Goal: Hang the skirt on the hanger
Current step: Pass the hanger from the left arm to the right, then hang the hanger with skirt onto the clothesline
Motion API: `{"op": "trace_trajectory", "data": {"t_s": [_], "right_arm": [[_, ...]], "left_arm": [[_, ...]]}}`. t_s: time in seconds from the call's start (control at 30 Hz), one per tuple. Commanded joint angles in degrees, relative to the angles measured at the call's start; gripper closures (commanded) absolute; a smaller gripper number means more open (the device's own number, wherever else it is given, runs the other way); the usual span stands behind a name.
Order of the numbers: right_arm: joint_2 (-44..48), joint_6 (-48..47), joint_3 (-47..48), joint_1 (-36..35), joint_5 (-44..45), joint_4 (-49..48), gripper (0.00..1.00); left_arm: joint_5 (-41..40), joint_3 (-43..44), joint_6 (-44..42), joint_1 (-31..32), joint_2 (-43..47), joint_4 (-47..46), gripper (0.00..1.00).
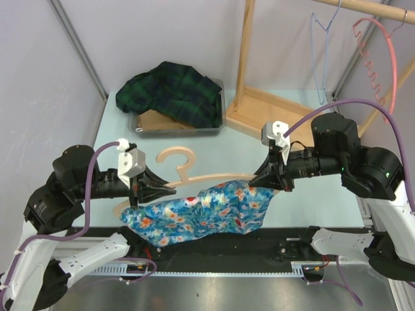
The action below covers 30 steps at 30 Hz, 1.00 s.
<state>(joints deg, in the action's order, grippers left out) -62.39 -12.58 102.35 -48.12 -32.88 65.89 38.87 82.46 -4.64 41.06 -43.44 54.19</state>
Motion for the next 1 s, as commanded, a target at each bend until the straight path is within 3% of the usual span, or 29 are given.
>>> {"op": "trace_trajectory", "data": {"t_s": [0.0, 0.13, 0.17, 0.2, 0.23, 0.33, 0.4, 0.57, 0.77, 0.97], "right_arm": [[0.08, -0.87, 0.66, 0.13, -3.76, 0.64, 1.00], [0.69, -1.22, -0.56, -0.05, -4.47, -0.49, 1.00], [1.21, -0.79, -1.44, -0.05, -3.95, -1.02, 1.00], [1.74, -0.61, -1.79, -0.13, -2.64, -1.55, 1.00], [2.27, -0.17, -2.06, -0.05, -1.84, -2.51, 1.00], [4.64, 0.97, -2.59, -0.05, 0.27, -4.79, 1.00], [6.22, 1.41, -2.33, 0.04, 1.15, -5.59, 1.00], [7.72, 2.21, -1.97, 0.04, 5.54, -7.35, 1.00], [10.09, 3.44, -1.97, 0.04, 22.31, -8.58, 1.00], [12.99, 4.84, -1.89, 0.04, 41.47, -11.57, 1.00]], "left_arm": [[-0.11, 2.62, -0.98, -0.36, 0.11, -5.50, 1.00], [-4.41, 3.06, 0.16, -0.36, -0.42, -7.25, 1.00], [-5.72, 2.80, 1.38, -0.36, -0.42, -7.96, 0.96], [-9.39, 2.54, 2.18, -0.36, -0.24, -10.05, 0.84], [-11.08, 1.58, 3.23, -0.36, -0.15, -11.47, 0.64], [-14.95, -0.53, 6.12, -0.36, 0.20, -16.74, 0.28], [-16.89, -1.33, 7.45, -0.36, 0.11, -20.26, 0.17], [-26.02, -2.56, 8.86, -0.36, -1.21, -24.83, 0.00], [-40.77, -4.14, 11.14, -0.36, 0.19, -29.40, 0.00], [-48.89, -7.31, 12.55, -0.36, 3.27, -32.48, 0.00]]}}
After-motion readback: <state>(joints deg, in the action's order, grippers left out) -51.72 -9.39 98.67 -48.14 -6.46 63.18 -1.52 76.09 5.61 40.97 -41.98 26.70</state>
